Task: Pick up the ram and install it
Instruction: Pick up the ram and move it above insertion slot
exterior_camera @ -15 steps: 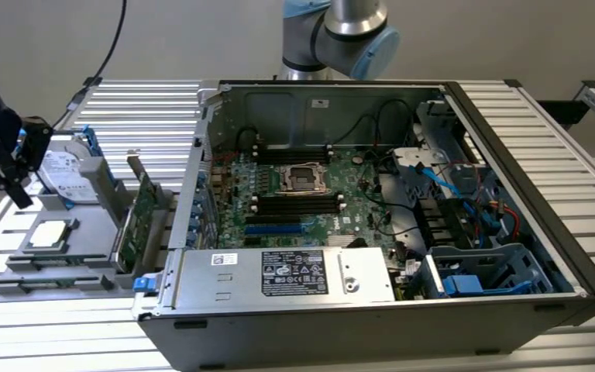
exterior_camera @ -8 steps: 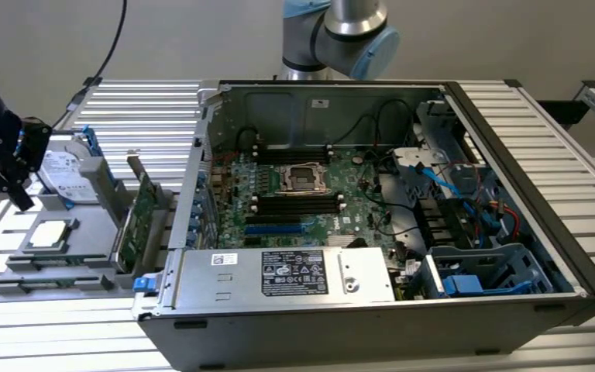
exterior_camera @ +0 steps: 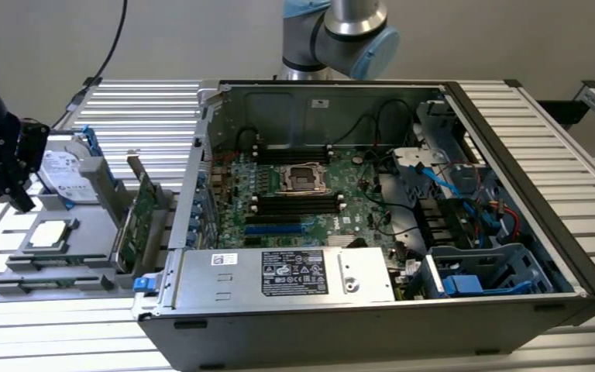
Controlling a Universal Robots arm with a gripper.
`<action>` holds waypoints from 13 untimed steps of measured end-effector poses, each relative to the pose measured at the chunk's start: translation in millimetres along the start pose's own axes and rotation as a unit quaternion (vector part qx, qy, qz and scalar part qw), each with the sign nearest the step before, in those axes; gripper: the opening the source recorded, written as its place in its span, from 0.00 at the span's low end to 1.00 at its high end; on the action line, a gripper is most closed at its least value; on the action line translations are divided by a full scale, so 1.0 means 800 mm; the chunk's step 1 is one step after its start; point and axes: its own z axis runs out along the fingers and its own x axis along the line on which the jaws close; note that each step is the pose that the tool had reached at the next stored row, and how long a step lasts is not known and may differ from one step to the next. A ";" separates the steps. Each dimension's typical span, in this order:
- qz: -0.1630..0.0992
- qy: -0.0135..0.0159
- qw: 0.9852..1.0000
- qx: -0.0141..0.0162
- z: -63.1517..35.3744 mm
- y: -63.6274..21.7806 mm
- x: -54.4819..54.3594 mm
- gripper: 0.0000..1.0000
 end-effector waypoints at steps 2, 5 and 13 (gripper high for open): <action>-0.019 0.001 1.000 0.000 0.001 0.000 0.000 0.11; -0.046 0.003 0.999 0.001 0.002 0.000 0.000 0.11; -0.118 0.008 0.993 0.002 0.005 0.000 0.000 0.11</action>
